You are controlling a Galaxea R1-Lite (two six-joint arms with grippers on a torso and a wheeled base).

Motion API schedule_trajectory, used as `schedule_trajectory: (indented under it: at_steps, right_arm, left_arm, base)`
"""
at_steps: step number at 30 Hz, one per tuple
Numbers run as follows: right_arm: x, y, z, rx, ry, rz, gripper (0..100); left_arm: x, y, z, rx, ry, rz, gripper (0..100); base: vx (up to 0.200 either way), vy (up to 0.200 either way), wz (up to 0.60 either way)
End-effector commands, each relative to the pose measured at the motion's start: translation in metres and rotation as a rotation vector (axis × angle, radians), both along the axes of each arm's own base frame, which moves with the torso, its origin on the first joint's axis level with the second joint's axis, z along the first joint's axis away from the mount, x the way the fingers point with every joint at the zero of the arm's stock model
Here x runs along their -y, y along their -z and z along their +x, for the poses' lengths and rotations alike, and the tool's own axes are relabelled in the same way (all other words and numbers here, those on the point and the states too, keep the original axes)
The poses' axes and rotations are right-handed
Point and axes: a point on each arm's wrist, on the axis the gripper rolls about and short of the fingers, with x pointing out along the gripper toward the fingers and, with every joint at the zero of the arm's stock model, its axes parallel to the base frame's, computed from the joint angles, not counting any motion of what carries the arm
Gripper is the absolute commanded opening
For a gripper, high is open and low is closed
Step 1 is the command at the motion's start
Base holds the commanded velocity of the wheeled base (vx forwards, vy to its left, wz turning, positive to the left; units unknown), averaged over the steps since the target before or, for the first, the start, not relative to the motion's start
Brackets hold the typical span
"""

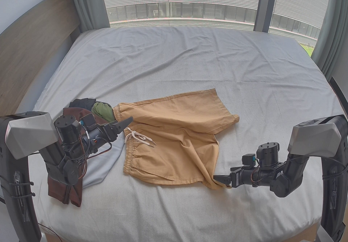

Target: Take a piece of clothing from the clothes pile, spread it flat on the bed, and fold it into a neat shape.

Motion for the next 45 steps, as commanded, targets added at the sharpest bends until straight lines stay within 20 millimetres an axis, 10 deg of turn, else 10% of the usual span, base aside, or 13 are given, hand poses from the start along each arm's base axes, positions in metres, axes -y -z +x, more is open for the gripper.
schedule_trajectory:
  at_steps: [1, 16, 30, 45]
  right_arm:
    - [-0.012, -0.006, -0.01, 0.003, -0.042, 0.004, 100]
    - [-0.045, -0.011, -0.001, 0.047, -0.097, 0.055, 100]
    - [-0.006, -0.022, 0.042, 0.094, 0.072, 0.118, 100]
    - [-0.013, -0.011, 0.079, 0.077, 0.129, 0.213, 100]
  left_arm:
    - [0.001, 0.0, 0.0, -0.002, 0.002, 0.0, 100]
    - [0.0, 0.0, 0.0, 0.0, 0.001, 0.0, 100]
    - [0.002, 0.001, 0.0, -0.002, 0.007, 0.0, 100]
    - [0.003, 0.003, 0.0, -0.006, 0.008, 0.0, 100]
  base:
    - [0.0, 0.0, 0.0]
    - [0.0, 0.0, 0.0]
    - [0.0, 0.0, 0.0]
    - [0.0, 0.0, 0.0]
